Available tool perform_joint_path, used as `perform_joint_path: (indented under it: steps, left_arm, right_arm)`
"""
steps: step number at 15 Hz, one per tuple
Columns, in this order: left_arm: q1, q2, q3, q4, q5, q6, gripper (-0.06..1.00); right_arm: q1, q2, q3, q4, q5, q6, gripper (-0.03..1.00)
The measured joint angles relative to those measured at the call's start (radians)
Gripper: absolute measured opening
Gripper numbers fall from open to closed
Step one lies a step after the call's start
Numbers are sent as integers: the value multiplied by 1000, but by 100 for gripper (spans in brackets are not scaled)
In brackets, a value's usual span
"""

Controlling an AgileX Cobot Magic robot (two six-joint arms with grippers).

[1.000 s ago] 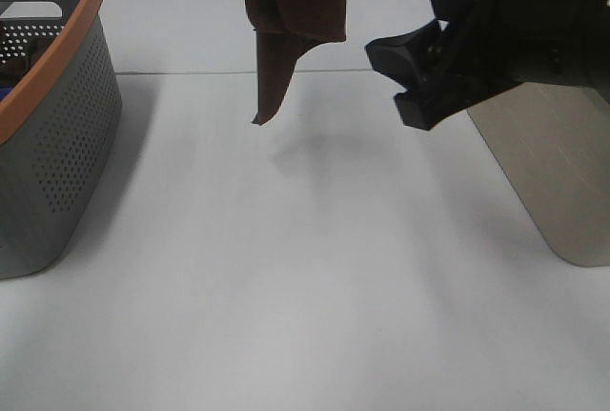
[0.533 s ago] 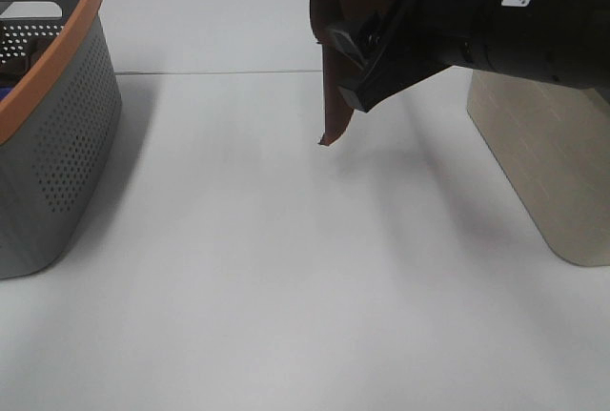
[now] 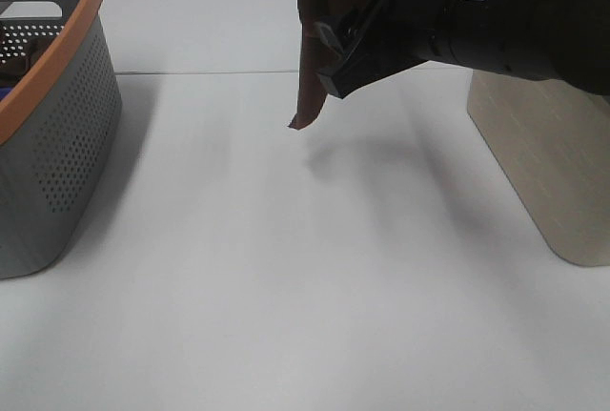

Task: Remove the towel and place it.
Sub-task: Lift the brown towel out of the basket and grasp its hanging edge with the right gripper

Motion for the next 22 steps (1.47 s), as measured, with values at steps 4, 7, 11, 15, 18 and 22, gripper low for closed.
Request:
perform_joint_path:
  steps: [4,7,11,15,18,22]
  left_arm:
    - [0,-10,0,0,31,0,0]
    - [0,-21,0,-12,37,0,0]
    - [0,-20,0,-33,48,0,0]
    - [0,-20,0,-39,52,0,0]
    - [0,-20,0,-54,52,0,0]
    - [0,-20,0,-54,52,0,0]
  right_arm:
    - [0,0,0,5,-6,-1,64]
    - [0,0,0,5,-21,-1,64]
    - [0,0,-4,52,-48,-2,63]
    - [0,9,-6,61,-74,-2,63]
    - [0,53,-18,61,-77,-3,62]
    - [0,68,-28,71,-83,-3,60]
